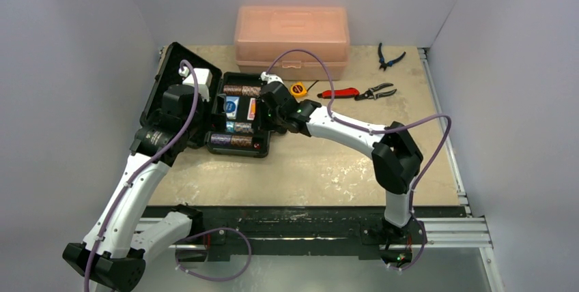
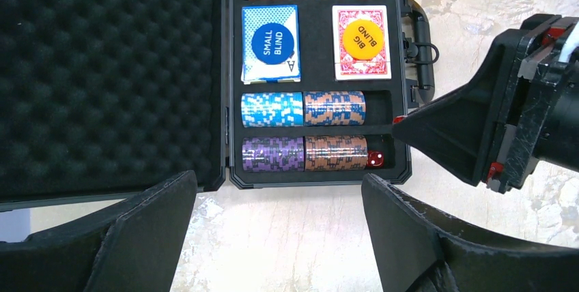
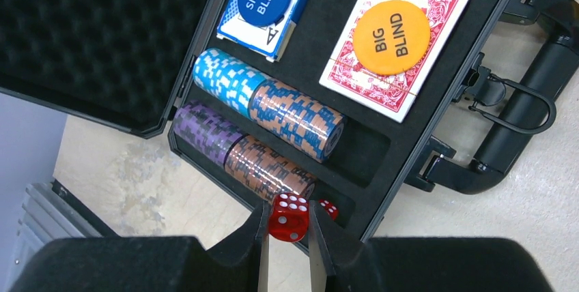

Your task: Pack up texas hold em set

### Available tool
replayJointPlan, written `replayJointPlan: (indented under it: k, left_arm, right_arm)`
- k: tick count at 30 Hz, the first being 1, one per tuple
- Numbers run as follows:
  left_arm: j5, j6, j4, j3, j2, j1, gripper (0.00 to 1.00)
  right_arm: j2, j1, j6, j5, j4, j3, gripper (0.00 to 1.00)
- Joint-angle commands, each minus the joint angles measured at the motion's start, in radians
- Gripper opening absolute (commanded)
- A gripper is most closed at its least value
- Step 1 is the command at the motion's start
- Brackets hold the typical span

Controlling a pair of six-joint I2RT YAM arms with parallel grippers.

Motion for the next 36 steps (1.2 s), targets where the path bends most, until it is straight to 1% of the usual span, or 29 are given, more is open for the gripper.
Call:
replayJointPlan:
  k: [1,20,36]
  left_arm:
    - [0.009,0.006,0.038,0.002,-0.008,-0.005,0.91]
    - [0.013,0.005,0.039,0.0,-0.002,-0.005,0.9]
    - [0.008,0.006,0.038,0.0,-0.001,-0.005,0.91]
  right_arm:
    - [0.019,0.003,-0.011,0.034,-0.03,0.068,0.0]
    - [0.138,0.003,0.022,0.053,-0.115,0.216,0.0]
    - [0.185,0.003,0.04,0.072,-0.143,0.261,0.0]
